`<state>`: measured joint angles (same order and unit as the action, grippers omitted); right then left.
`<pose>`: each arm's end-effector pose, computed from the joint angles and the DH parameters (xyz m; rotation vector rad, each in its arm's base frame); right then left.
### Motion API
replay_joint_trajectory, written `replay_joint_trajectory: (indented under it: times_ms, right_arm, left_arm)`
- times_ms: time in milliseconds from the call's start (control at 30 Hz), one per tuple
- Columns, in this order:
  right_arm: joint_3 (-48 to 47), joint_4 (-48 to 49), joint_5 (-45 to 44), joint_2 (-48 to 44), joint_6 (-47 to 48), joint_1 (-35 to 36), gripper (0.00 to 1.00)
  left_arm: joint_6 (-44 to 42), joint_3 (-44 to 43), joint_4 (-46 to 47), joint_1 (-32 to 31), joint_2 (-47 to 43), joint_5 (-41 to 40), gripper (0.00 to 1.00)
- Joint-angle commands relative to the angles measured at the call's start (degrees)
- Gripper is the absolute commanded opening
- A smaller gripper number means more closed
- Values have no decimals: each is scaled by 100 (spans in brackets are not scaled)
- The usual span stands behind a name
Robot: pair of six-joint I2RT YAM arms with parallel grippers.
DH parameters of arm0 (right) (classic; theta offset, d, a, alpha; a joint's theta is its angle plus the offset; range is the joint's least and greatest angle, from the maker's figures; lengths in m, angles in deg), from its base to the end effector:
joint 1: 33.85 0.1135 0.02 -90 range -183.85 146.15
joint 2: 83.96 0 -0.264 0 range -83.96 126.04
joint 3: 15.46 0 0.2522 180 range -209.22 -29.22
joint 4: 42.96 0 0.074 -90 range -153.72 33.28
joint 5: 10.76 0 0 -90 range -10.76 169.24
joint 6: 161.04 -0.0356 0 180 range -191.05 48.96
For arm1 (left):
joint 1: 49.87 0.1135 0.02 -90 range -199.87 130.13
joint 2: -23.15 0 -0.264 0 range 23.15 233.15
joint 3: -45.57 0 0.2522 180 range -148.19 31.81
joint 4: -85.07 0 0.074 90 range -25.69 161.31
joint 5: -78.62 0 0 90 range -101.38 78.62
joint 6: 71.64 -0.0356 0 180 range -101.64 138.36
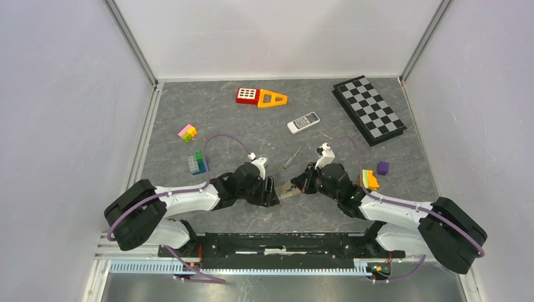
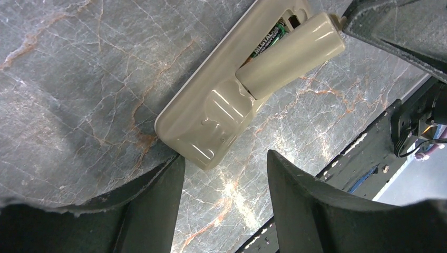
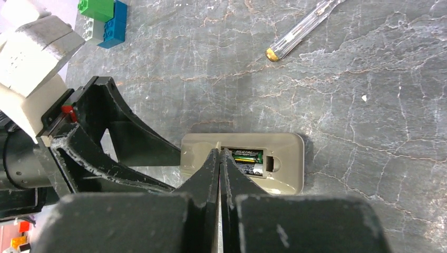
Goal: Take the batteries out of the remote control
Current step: Remove the battery cover from the remote control.
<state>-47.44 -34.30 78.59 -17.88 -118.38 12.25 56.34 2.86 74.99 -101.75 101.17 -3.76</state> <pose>0.1534 0.1588 0.1664 0.0312 2.1693 0.9893 0.1492 -0.1978 0.1482 0.3772 2.5197 -0.8579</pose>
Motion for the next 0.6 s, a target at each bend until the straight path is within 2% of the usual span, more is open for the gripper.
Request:
replay_joint_trajectory:
  times_ms: [0, 333, 567]
  right_arm:
    - [-249, 211, -144, 214, 10, 26, 0]
    - [-834, 193, -126, 1039, 391, -504, 0]
    - [-718, 203, 42, 1339, 366, -743, 1]
  left_arm:
    - [-333, 32, -333, -33, 230, 60, 67]
    - [-339, 125, -500, -31, 72, 61, 67]
    - [-471, 153, -622, -33, -78, 66, 71]
